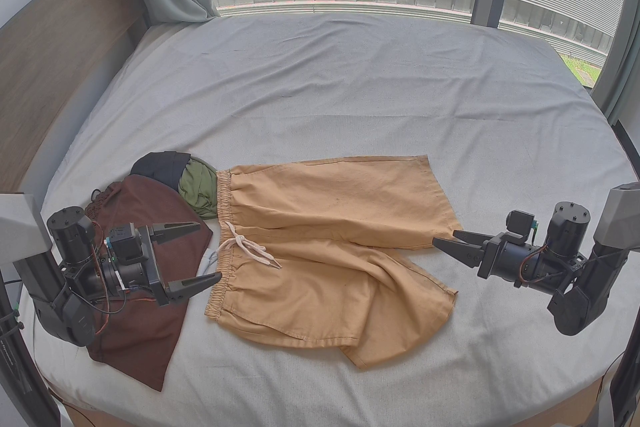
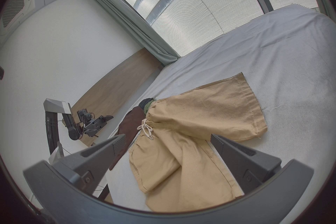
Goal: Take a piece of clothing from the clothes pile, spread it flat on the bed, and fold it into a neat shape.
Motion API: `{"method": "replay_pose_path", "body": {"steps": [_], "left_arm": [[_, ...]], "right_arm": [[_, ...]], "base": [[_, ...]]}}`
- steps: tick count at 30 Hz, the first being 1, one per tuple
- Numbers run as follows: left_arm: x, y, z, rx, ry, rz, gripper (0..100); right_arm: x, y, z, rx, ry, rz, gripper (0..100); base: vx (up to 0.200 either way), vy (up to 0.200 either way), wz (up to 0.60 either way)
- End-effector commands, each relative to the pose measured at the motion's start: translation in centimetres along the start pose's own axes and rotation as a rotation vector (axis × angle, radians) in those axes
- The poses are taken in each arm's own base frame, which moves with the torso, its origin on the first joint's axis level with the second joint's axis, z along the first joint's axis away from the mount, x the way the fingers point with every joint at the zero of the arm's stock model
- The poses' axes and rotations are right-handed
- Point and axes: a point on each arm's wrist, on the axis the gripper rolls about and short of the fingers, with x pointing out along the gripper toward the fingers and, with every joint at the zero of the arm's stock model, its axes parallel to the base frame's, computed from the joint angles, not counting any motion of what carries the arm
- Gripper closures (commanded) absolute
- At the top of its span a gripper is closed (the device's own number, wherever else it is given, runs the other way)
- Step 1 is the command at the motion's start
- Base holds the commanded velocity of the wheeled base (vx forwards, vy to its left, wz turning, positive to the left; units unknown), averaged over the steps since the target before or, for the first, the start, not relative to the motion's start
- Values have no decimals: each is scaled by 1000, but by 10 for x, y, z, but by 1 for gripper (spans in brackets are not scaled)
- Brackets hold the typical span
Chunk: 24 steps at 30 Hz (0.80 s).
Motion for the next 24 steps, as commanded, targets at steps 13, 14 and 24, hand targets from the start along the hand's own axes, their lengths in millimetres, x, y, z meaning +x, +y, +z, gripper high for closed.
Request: {"method": "replay_pose_path", "body": {"steps": [13, 14, 24], "left_arm": [[-4, 3, -9, 12, -6, -70, 0], [-3, 3, -9, 11, -5, -70, 0], [-5, -3, -12, -15, 8, -75, 0]], "right_arm": [[6, -19, -25, -2, 74, -40, 0], [6, -19, -25, -2, 74, -40, 0], [-1, -32, -36, 34, 101, -89, 0]], "base": [[0, 0, 0], [0, 0, 0], [0, 0, 0]]}}
